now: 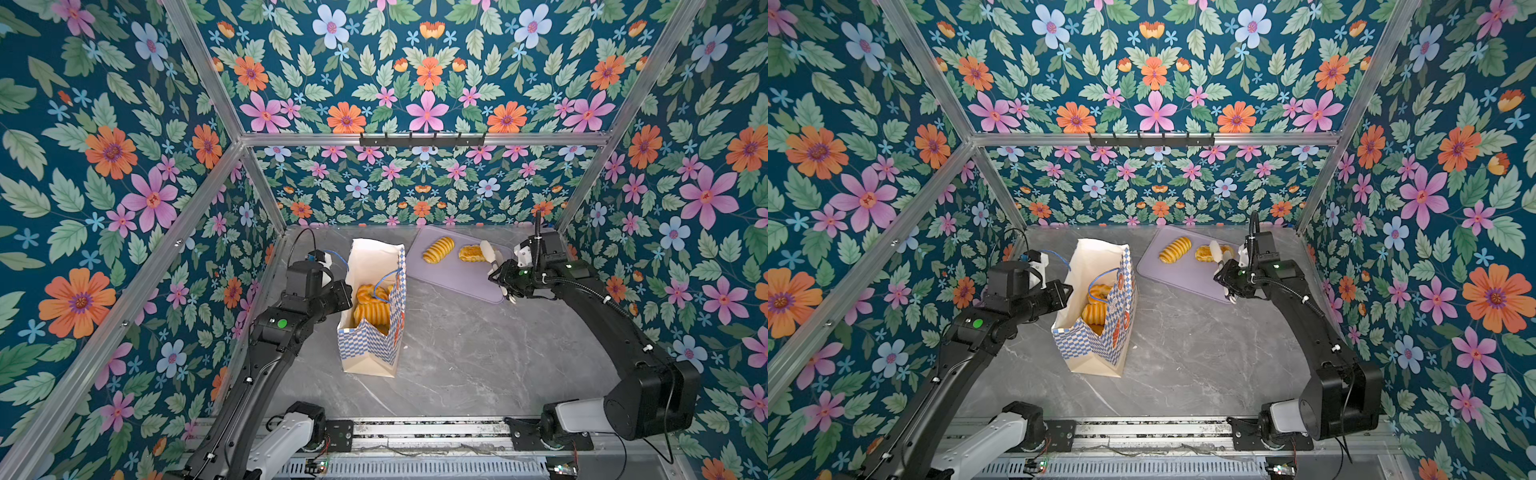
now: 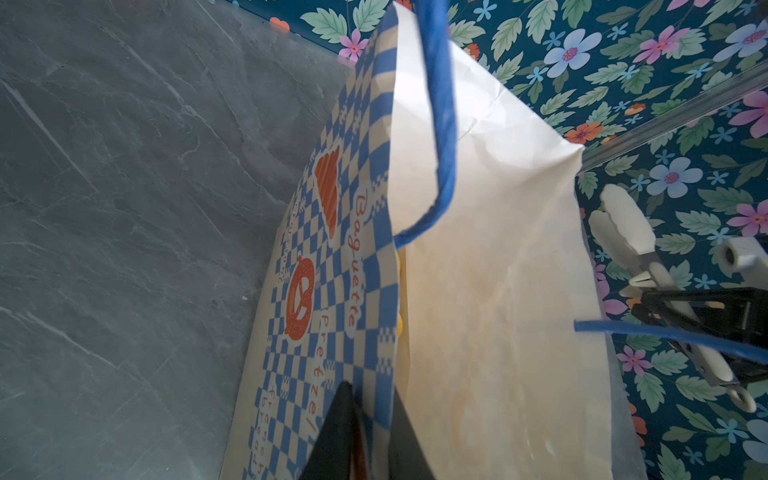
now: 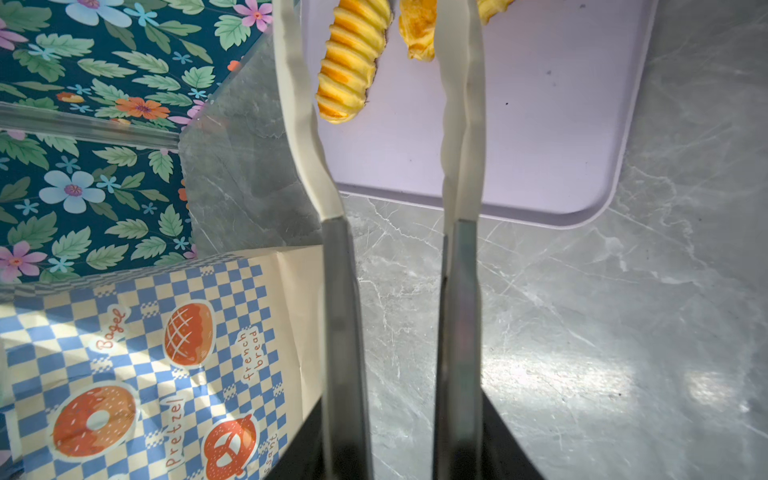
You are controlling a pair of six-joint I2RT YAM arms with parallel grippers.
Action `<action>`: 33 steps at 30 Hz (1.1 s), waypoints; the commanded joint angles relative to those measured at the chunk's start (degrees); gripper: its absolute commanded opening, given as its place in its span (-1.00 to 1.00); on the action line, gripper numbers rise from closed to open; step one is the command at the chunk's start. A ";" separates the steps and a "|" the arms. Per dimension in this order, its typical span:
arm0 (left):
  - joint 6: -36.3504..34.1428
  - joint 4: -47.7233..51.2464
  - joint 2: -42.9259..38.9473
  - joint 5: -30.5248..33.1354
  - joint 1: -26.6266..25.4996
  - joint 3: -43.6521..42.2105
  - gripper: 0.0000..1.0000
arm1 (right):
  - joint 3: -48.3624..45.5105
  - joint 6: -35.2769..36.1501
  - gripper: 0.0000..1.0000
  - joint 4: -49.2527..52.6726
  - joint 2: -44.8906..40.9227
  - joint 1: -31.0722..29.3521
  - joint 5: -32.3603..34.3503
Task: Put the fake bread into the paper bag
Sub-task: 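Lower the right tongs and pinch the long glazed roll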
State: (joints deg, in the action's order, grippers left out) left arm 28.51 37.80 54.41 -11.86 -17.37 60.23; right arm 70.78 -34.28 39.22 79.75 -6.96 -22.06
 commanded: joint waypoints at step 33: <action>0.64 -0.01 -0.71 0.34 0.02 -0.87 -0.68 | 0.03 -9.84 -0.12 -18.40 21.26 9.77 -15.02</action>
State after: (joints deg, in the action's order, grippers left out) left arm 28.60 37.76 54.02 -11.84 -17.39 59.64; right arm 70.26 -43.35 23.24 100.60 2.81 -35.83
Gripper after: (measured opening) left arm 0.159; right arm 0.438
